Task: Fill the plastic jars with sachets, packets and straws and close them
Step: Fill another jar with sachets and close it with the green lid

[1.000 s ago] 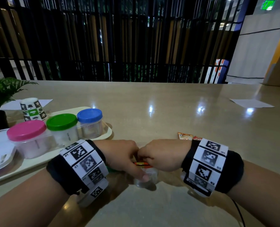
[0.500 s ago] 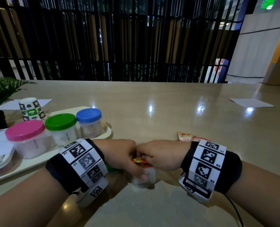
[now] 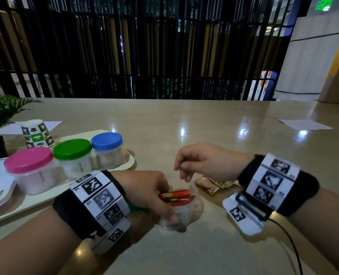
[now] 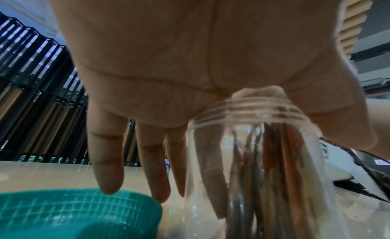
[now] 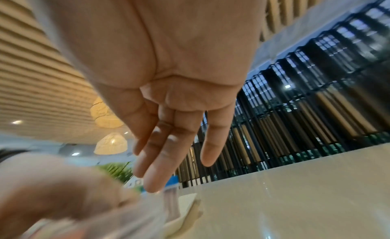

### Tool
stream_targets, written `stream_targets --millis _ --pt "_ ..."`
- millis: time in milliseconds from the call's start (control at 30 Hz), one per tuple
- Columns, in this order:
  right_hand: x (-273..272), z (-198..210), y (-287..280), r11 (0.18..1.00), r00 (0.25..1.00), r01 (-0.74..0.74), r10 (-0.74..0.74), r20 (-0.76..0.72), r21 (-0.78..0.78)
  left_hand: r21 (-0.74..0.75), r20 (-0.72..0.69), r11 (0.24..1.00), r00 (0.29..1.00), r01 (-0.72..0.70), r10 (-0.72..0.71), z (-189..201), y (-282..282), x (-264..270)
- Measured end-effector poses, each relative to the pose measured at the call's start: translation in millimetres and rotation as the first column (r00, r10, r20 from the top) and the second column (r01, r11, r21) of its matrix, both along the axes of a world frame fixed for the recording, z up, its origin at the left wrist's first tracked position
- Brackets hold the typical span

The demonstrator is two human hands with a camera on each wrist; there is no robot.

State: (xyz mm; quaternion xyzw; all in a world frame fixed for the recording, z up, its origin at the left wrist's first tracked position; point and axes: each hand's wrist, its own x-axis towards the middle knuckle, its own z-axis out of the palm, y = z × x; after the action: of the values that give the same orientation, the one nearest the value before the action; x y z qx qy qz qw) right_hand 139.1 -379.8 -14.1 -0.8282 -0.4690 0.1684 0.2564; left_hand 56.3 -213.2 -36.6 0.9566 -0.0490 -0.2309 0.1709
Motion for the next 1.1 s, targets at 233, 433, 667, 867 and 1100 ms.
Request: stream_targets --millis 233,433,667,867,1100 --pt "62 0 -17 0.963 0.971 0.196 -0.163 0.178 -0.186 0.002 -0.026 1.000 1.000 -0.016 0.016 2 -1 1" --pt "67 -33 -10 0.749 0.931 0.172 0.088 0.354 -0.640 0.003 -0.039 1.000 0.999 -0.007 0.007 3 -2 1" --pt "70 -37 -4 0.720 0.937 0.137 0.130 0.326 -0.681 0.014 -0.040 1.000 0.999 -0.002 0.002 2 -2 2" --pt "73 -43 -5 0.813 0.940 0.123 0.088 0.329 -0.569 0.056 -0.025 0.998 1.000 0.018 -0.017 4 -1 2" --pt "64 -44 -6 0.985 0.976 0.136 -0.115 0.184 -0.107 0.012 -0.040 1.000 0.999 0.018 -0.018 3 -1 1"
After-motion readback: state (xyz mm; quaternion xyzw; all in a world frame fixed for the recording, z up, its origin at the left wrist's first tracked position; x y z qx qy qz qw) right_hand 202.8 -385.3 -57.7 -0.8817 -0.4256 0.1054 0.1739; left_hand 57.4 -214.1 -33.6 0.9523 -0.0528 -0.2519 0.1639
